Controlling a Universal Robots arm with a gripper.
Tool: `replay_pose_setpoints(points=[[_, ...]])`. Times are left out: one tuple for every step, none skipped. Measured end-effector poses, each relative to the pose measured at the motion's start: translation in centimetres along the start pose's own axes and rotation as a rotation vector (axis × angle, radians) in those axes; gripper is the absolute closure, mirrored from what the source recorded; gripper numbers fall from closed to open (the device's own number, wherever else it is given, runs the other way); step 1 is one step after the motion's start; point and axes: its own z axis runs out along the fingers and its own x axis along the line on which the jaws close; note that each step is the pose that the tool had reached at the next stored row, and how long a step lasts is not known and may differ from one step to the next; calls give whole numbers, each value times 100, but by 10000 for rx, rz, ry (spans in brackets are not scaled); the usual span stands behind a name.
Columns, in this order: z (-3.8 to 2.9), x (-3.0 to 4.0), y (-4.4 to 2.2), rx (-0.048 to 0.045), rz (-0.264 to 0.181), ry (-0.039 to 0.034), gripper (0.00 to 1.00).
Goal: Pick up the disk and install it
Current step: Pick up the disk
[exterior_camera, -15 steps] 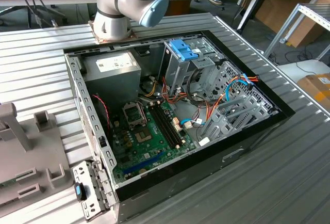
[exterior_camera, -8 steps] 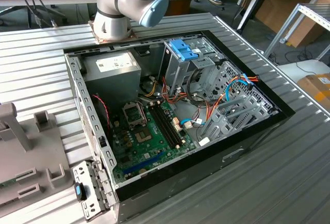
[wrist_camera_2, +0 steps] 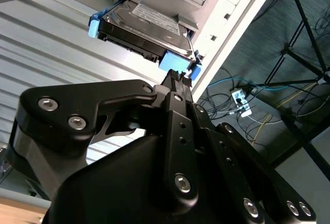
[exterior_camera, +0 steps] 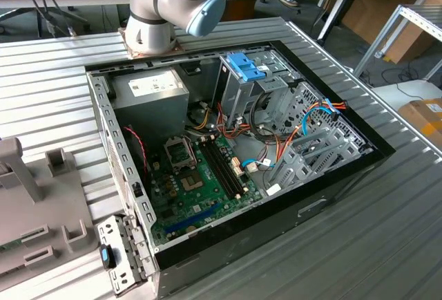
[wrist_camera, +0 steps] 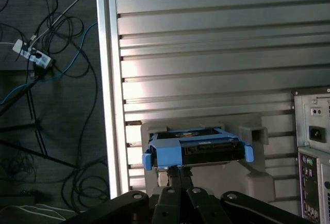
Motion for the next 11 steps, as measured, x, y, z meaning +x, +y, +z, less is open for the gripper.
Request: replay_pose_setpoints(points=[[2, 8, 0, 0, 0, 0, 89], [2, 9, 0, 0, 1, 0, 89], [2, 9, -1, 0, 0, 0, 89], [2, 9, -1, 0, 0, 0, 89], [2, 9, -1, 0, 0, 0, 89], [2, 9, -1, 0, 0, 0, 89], [2, 10, -1, 0, 0, 0, 89], [2, 10, -1, 0, 0, 0, 89], [2, 10, -1, 0, 0, 0, 89], [2, 11, -1, 0, 0, 0, 89], [2, 11, -1, 0, 0, 0, 89]])
